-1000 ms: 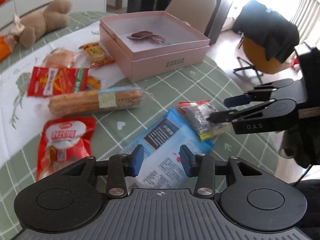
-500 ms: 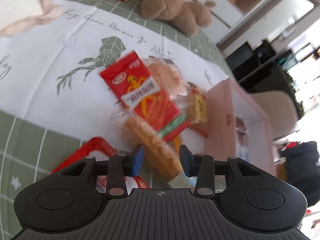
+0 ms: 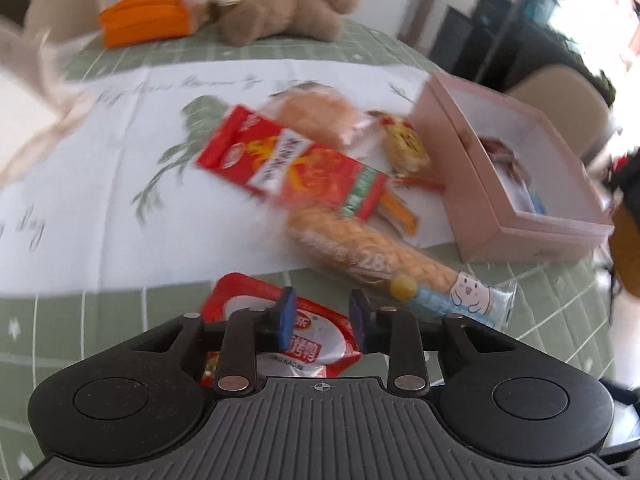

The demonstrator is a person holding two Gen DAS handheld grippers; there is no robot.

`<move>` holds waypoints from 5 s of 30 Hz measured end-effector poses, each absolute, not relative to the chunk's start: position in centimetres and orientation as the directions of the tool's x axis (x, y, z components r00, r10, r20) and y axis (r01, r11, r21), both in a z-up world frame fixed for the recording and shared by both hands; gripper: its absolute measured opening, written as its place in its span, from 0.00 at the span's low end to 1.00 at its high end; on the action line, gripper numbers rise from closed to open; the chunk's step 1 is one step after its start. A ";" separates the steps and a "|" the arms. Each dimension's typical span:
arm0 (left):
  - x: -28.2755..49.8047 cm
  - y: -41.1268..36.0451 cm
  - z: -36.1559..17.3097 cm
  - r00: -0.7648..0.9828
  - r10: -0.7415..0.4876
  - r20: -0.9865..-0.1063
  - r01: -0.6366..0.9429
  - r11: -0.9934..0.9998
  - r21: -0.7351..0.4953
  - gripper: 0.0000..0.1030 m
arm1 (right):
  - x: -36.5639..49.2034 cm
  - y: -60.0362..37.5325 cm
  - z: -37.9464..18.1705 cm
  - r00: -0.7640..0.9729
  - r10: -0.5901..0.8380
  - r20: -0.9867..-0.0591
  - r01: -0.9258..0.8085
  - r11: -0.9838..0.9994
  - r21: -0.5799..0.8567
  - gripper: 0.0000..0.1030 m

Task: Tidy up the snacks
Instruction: 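Grasp the blue cartoon snack bag with the left tool, then lift the blue snack bag off the pile with the left tool, then grasp the white-red packet with the right tool while the left tool holds the blue bag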

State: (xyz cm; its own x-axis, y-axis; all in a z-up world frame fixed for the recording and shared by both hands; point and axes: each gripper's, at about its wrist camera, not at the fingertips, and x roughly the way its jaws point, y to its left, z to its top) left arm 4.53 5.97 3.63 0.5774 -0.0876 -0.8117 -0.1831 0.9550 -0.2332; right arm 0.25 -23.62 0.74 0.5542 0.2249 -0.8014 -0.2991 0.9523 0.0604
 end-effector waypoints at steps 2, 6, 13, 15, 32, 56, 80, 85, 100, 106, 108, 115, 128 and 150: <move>3.9 7.1 4.2 0.591 -0.149 -0.793 -0.212 0.919 -0.331 0.32 | 0.4 -23.2 0.6 0.562 0.219 -0.798 -0.292 0.955 0.057 0.96; 3.6 4.5 5.6 0.559 -0.282 -0.780 0.011 0.943 -0.333 0.32 | 0.5 -23.0 0.5 0.567 0.223 -0.793 -0.298 0.953 0.055 0.96; -0.5 -2.8 5.5 0.371 -0.348 -0.861 0.514 0.849 -0.121 0.35 | 0.4 -23.7 0.6 0.555 0.250 -0.793 -0.339 0.939 0.059 0.96; -1.8 -4.4 4.8 0.332 -0.314 -0.889 0.603 0.795 -0.056 0.35 | 0.4 -23.8 0.6 0.553 0.252 -0.794 -0.343 0.938 0.059 0.96; 0.7 -5.4 3.8 0.484 -0.190 -0.854 0.464 0.883 0.066 0.39 | 0.2 -25.0 0.7 0.545 0.201 -0.814 -0.263 0.963 0.062 0.96; 7.5 -6.5 3.2 0.376 -0.218 -0.901 0.586 0.809 0.050 0.76 | -0.3 -25.3 0.3 0.569 0.215 -0.793 -0.275 0.959 0.063 0.97; 2.6 -3.4 3.3 0.418 -0.230 -0.879 0.175 0.970 -0.171 0.53 | -1.1 -25.1 0.0 0.596 0.208 -0.776 -0.260 0.964 0.059 1.00; 2.1 -2.7 4.5 0.455 -0.270 -0.849 0.236 0.955 -0.178 0.48 | -1.1 -25.2 0.0 0.591 0.222 -0.776 -0.283 0.957 0.059 1.00; 1.4 -6.6 3.4 0.458 -0.147 -0.877 0.455 0.886 0.089 0.58 | -1.0 -25.9 0.1 0.565 0.256 -0.784 -0.340 0.938 0.061 1.00; 2.3 -7.0 3.0 0.420 -0.206 -0.884 0.440 0.898 0.000 0.87 | -1.1 -25.9 0.0 0.571 0.250 -0.782 -0.330 0.942 0.060 1.00; 2.4 -7.0 2.8 0.419 -0.223 -0.880 0.435 0.900 -0.021 0.90 | -1.1 -25.9 0.0 0.572 0.249 -0.782 -0.328 0.943 0.059 1.00; 3.1 -6.1 2.6 0.496 -0.091 -0.864 0.392 0.911 0.129 0.86 | -1.2 -25.9 0.1 0.574 0.247 -0.780 -0.327 0.943 0.058 1.00; 3.3 0.4 6.1 0.568 -0.142 -0.810 0.165 0.985 -0.057 0.71 | -2.0 -25.8 -0.1 0.607 0.235 -0.759 -0.299 0.953 0.055 1.00; 5.4 -4.4 2.1 0.477 -0.130 -0.869 0.202 0.979 -0.036 0.87 | -2.1 -25.9 -0.2 0.615 0.245 -0.750 -0.308 0.950 0.058 1.00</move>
State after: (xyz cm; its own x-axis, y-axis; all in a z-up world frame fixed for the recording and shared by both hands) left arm 5.43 -4.39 2.12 0.4775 -0.1304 -0.8689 0.2017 0.9788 -0.0361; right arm -2.14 -25.91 -0.18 0.6148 0.2453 -0.7496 -0.3079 0.9496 0.0582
